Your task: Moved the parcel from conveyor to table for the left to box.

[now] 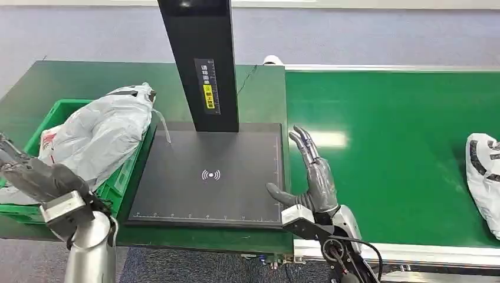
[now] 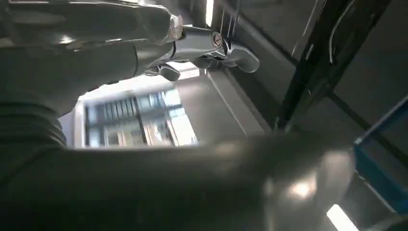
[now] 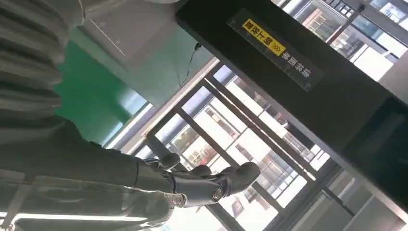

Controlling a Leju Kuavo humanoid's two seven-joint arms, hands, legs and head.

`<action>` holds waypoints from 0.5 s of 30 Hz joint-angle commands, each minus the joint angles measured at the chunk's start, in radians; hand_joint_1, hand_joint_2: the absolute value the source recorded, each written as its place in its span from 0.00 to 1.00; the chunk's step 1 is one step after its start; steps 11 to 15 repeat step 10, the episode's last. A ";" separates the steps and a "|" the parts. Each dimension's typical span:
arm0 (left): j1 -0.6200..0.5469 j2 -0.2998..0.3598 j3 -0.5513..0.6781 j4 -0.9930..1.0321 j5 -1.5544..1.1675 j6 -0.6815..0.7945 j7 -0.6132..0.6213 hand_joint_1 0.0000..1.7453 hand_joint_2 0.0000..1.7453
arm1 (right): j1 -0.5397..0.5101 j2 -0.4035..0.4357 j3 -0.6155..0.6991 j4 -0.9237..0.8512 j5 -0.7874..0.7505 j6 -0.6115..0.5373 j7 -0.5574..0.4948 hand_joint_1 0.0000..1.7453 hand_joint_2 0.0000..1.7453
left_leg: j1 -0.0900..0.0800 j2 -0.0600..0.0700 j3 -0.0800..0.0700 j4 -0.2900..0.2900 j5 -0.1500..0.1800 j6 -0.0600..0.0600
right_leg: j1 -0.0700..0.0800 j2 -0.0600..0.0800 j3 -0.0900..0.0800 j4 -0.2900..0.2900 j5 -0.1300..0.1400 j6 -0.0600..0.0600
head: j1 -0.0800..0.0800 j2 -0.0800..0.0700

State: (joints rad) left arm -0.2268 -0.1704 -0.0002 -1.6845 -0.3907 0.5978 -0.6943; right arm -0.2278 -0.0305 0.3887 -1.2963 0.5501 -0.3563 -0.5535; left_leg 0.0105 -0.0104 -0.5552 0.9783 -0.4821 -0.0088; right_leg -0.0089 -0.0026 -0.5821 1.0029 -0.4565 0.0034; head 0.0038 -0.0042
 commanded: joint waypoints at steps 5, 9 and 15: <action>0.045 0.146 -0.285 -0.036 0.242 -0.446 0.131 0.00 1.00 | -0.023 -0.008 -0.020 0.015 -0.192 0.092 0.014 0.00 1.00 | 0.000 0.004 0.002 -0.002 0.000 0.000 | 0.000 0.002 0.001 -0.002 0.001 -0.001 | 0.000 0.000; 0.076 0.121 -0.278 0.041 0.442 -0.766 0.188 0.00 1.00 | -0.002 0.011 -0.049 -0.001 -0.334 0.169 0.059 0.00 1.00 | 0.000 0.002 0.002 -0.002 0.000 0.000 | 0.000 0.001 0.001 -0.002 0.001 0.000 | 0.000 0.000; 0.078 0.116 -0.277 0.070 0.492 -0.819 0.213 0.00 1.00 | 0.001 0.012 -0.053 0.002 -0.377 0.217 0.080 0.00 1.00 | 0.000 0.003 0.003 -0.004 0.001 0.000 | 0.000 0.002 0.002 -0.004 0.001 0.000 | 0.000 0.000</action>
